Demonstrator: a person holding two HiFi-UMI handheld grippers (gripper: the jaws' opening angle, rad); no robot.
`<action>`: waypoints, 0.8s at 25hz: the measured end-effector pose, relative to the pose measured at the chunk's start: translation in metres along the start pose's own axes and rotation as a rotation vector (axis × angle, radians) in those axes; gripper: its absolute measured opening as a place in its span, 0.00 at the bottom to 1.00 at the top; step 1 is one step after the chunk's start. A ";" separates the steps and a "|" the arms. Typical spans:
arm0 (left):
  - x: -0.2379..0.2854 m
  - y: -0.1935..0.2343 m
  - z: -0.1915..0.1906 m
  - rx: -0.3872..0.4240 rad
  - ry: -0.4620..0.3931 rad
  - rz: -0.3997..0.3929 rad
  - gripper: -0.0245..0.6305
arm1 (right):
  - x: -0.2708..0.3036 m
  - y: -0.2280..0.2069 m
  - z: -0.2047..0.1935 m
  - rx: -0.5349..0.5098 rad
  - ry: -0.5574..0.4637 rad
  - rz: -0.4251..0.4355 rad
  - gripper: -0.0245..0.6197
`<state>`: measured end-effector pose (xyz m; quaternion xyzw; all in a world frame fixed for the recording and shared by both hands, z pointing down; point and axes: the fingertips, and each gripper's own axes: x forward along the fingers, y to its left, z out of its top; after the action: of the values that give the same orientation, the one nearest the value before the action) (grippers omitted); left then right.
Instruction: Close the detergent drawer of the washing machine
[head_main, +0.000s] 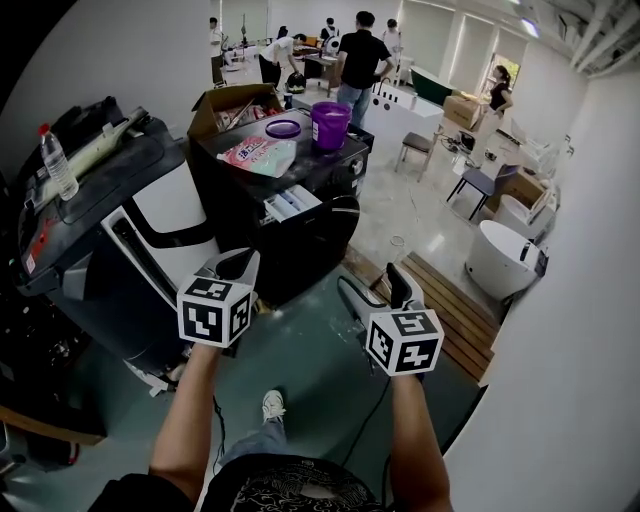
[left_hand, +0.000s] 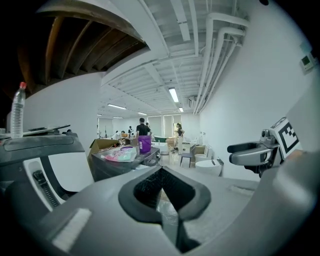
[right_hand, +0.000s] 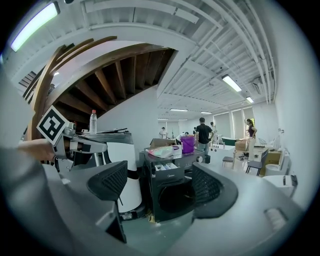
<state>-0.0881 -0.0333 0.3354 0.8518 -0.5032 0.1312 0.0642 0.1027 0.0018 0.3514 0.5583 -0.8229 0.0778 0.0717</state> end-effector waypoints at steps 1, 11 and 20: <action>0.007 0.006 0.000 -0.001 0.002 -0.001 0.04 | 0.009 -0.002 0.001 0.003 0.001 -0.002 0.68; 0.077 0.080 0.011 -0.028 0.020 -0.015 0.04 | 0.107 -0.009 0.013 0.025 0.036 -0.008 0.68; 0.127 0.133 0.025 -0.034 0.029 -0.043 0.04 | 0.176 -0.015 0.036 0.038 0.036 -0.033 0.68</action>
<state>-0.1418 -0.2109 0.3453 0.8593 -0.4858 0.1334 0.0889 0.0511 -0.1709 0.3528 0.5715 -0.8105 0.1022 0.0773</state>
